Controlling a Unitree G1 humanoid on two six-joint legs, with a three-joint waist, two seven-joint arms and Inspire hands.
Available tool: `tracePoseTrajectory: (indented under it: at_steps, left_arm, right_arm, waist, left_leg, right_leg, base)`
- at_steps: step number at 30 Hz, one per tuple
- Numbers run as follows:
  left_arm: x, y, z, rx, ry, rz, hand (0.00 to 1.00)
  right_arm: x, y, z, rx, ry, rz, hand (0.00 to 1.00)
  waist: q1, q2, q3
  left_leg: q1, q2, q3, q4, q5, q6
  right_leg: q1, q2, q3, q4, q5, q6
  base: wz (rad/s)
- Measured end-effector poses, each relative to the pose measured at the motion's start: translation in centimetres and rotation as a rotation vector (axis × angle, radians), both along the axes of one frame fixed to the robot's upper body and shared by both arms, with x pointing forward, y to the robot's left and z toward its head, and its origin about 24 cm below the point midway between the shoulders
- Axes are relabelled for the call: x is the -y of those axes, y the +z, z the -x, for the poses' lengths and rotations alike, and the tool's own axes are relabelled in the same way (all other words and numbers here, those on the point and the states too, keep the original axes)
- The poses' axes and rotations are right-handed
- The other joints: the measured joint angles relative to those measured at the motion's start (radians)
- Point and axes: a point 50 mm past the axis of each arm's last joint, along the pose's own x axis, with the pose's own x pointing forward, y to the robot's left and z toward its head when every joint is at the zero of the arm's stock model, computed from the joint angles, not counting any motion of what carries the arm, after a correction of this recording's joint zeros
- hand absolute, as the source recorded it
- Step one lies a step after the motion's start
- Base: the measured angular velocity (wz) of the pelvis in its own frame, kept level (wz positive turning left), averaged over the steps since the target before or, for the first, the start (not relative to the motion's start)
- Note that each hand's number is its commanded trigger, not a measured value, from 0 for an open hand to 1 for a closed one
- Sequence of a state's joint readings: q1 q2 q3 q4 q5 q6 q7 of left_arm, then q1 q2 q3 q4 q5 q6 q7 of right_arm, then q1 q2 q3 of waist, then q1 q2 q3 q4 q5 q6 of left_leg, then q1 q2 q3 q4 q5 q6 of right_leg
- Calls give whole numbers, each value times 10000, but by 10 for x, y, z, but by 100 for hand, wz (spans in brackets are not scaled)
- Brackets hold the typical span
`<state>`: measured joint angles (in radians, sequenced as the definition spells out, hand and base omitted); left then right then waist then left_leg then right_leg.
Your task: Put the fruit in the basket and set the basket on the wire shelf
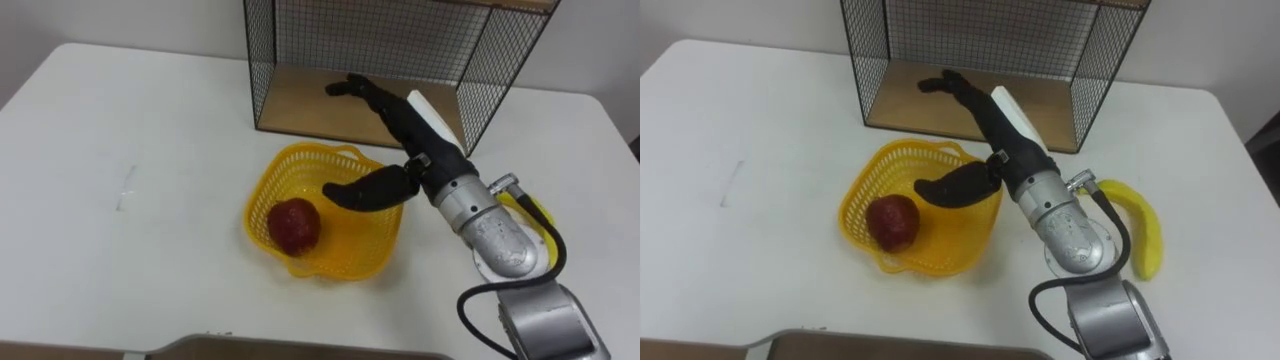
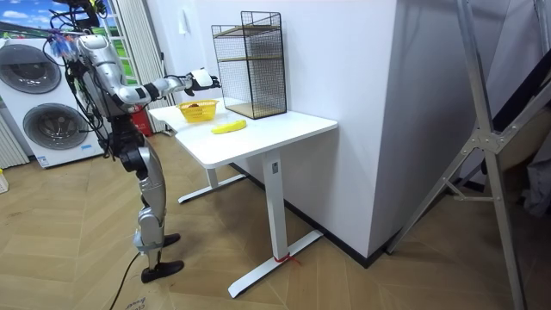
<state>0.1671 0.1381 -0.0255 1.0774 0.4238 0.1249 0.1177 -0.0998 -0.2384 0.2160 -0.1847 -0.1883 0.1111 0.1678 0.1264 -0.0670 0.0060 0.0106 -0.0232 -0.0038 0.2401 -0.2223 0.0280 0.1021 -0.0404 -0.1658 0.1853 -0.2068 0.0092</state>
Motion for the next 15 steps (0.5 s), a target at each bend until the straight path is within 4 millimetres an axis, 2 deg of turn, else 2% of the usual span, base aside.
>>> tracePoseTrajectory:
  at_steps: [10,15]
  left_arm:
    - [0,0,0,21,22,-4,0]
    - [-2,0,3,35,135,6,0]
  right_arm:
    - [2,2,-1,-21,-42,-306,0]
    - [20,19,-9,746,-922,-503,0]
  waist:
    - [-96,-54,-10]
    - [-140,-108,6]
  left_leg:
    - [-5,-5,-13,-4,0,0]
    - [-14,-9,-26,-6,0,1]
  right_leg:
    - [2,0,-22,0,0,0]
    - [-2,-3,-67,-1,0,0]
  base:
    - [0]
    - [0]
